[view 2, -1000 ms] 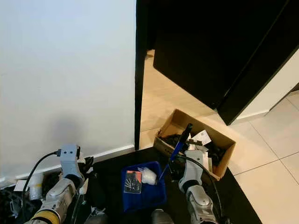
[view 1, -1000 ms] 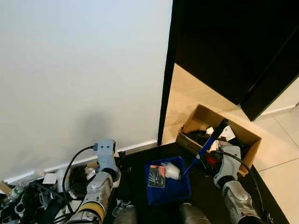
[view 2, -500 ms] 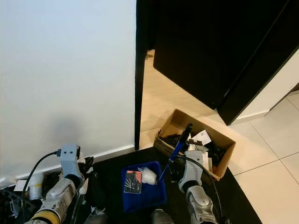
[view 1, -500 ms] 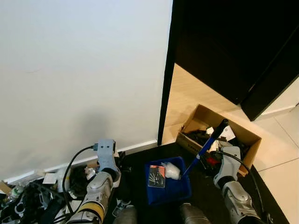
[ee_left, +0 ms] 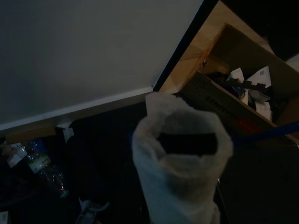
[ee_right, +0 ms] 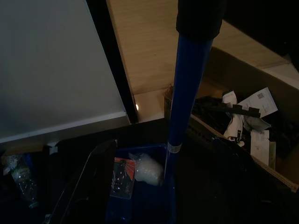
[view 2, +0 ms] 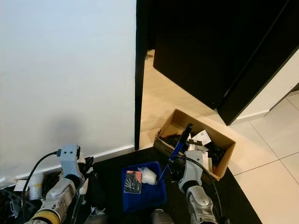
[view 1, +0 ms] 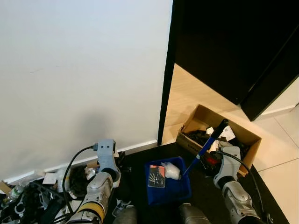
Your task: Sweep floor
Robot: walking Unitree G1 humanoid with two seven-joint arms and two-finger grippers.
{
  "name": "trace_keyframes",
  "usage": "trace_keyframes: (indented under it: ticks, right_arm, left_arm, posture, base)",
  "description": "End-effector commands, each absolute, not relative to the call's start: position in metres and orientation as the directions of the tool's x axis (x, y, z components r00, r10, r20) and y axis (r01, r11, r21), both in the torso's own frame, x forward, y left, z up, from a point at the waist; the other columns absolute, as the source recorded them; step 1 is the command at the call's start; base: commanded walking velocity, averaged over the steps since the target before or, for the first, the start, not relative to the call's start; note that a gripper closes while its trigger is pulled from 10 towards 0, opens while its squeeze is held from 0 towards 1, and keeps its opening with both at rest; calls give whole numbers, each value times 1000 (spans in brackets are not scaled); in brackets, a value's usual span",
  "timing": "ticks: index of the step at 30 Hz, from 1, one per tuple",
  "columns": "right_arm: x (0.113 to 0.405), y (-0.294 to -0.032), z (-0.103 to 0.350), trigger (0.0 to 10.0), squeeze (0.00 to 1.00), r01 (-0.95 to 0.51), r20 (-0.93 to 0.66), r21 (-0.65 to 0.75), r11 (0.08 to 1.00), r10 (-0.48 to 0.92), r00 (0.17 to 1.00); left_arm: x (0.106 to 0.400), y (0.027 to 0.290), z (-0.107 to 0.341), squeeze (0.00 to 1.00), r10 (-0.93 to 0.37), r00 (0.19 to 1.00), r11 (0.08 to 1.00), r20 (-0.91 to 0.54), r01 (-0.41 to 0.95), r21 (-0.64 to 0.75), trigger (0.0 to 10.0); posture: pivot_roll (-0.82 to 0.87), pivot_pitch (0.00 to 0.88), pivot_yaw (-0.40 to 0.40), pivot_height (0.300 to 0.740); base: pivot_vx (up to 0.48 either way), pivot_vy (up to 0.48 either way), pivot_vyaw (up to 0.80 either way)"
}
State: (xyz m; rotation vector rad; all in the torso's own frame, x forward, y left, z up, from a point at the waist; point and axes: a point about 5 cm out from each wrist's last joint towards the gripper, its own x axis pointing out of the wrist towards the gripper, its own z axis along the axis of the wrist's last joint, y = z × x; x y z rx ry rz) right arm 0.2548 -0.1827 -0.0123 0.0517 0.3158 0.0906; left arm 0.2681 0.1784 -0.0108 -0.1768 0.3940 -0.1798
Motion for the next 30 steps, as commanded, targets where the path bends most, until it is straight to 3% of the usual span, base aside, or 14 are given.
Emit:
trace_keyframes:
  ticks: [1,30]
  right_arm:
    - [248,-186,-19,10000,0,-65,-342,68,996,85,936]
    - [249,-186,-18,10000,0,-61,-338,68,996,81,938]
  left_arm:
    - [260,176,-19,0,-210,894,967,-396,131,-218,10000]
    - [261,177,-18,0,-208,896,968,-393,129,-218,10000]
  posture:
    - [25,154,-16,740]
    - [25,163,-14,740]
  base:
    - [0,0,0]
    - [0,0,0]
